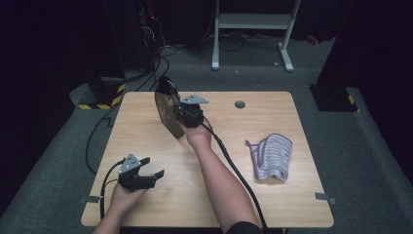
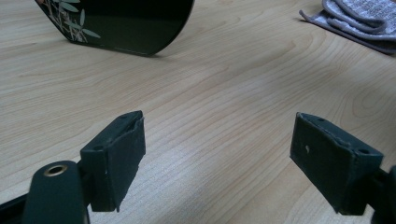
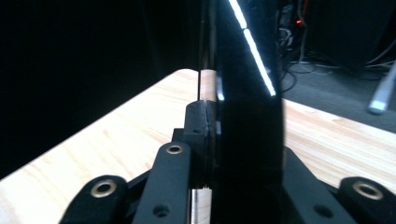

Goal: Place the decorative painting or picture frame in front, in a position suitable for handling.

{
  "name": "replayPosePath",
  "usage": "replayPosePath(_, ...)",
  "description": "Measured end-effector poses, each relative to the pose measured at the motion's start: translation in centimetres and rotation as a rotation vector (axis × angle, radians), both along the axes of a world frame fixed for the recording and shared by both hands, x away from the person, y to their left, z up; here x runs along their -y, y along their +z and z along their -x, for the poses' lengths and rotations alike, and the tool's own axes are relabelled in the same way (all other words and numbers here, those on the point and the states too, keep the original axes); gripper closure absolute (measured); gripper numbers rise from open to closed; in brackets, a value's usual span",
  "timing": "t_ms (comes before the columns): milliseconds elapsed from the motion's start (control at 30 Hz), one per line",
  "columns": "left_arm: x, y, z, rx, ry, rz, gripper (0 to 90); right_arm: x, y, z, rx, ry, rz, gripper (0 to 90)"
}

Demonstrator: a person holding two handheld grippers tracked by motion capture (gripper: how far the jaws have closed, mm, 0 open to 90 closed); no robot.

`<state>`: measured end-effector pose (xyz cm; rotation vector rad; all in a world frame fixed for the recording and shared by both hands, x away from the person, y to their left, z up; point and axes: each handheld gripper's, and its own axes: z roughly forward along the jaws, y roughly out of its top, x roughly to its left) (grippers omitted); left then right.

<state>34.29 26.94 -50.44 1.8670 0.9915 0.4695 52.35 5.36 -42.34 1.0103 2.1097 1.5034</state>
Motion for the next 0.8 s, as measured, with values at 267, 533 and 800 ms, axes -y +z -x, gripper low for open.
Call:
replayPosePath(267, 0.0, 0.0, 0.0, 0.004, -0.001, 0.004, 18.5, -0.3, 0.9, 1.0, 0.033, 0.021, 0.024, 80.9)
replayPosePath(533, 0.0, 0.0, 0.0, 0.005, -0.001, 0.009, 18.5, 3.1, 3.1, 3.4, 0.075, 0.014, -0.037, 80.8)
replayPosePath(800, 0.4, 0.1, 0.0, 0.01, -0.012, 0.024, 18.5, 7.8, 3.3, 7.3, 0.09, -0.001, -0.051, 80.8)
